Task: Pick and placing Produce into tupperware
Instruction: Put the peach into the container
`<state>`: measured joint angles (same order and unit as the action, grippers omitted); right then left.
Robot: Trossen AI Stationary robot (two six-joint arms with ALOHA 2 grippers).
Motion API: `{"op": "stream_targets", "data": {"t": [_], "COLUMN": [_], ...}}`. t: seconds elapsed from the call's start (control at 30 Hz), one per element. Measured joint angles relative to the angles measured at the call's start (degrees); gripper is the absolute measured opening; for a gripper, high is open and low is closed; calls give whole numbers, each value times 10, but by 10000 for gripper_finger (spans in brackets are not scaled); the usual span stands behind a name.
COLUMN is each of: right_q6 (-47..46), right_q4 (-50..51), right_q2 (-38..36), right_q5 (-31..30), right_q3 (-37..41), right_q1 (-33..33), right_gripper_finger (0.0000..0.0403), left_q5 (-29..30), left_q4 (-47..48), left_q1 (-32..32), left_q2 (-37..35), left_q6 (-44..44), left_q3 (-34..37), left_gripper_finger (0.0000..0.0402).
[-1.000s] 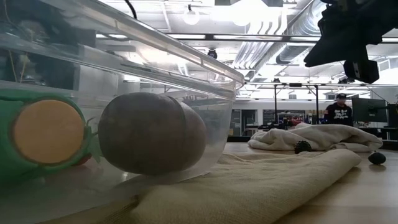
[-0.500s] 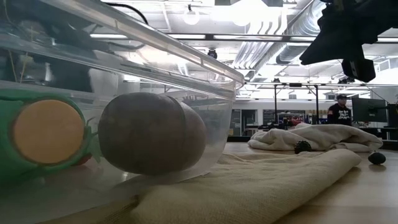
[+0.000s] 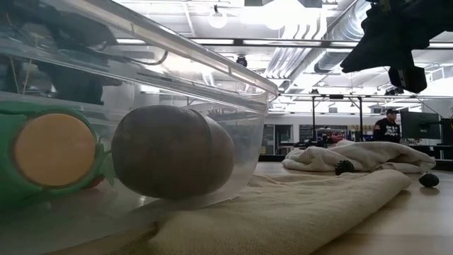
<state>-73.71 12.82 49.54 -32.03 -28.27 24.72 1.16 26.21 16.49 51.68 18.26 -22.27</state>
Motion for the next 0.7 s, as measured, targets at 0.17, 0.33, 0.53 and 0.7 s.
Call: {"op": "stream_targets", "data": {"t": [0.17,0.33,0.53,0.7], "right_q6": [1,1,2,2], "right_q4": [2,2,2,2], "right_q2": [0,0,0,0], "right_q5": [-1,-21,-25,-25], "right_q3": [0,0,0,0], "right_q1": [0,0,0,0], "right_gripper_finger": [21,21,21,21], "left_q5": [-6,-12,-18,-43], "left_q4": [-10,-28,-35,-42], "left_q1": [0,0,0,0], "left_q2": [4,12,41,77], "left_q6": [-21,-49,-65,-65], "left_q3": [6,6,6,6], "left_gripper_finger": [172,172,172,172]}}
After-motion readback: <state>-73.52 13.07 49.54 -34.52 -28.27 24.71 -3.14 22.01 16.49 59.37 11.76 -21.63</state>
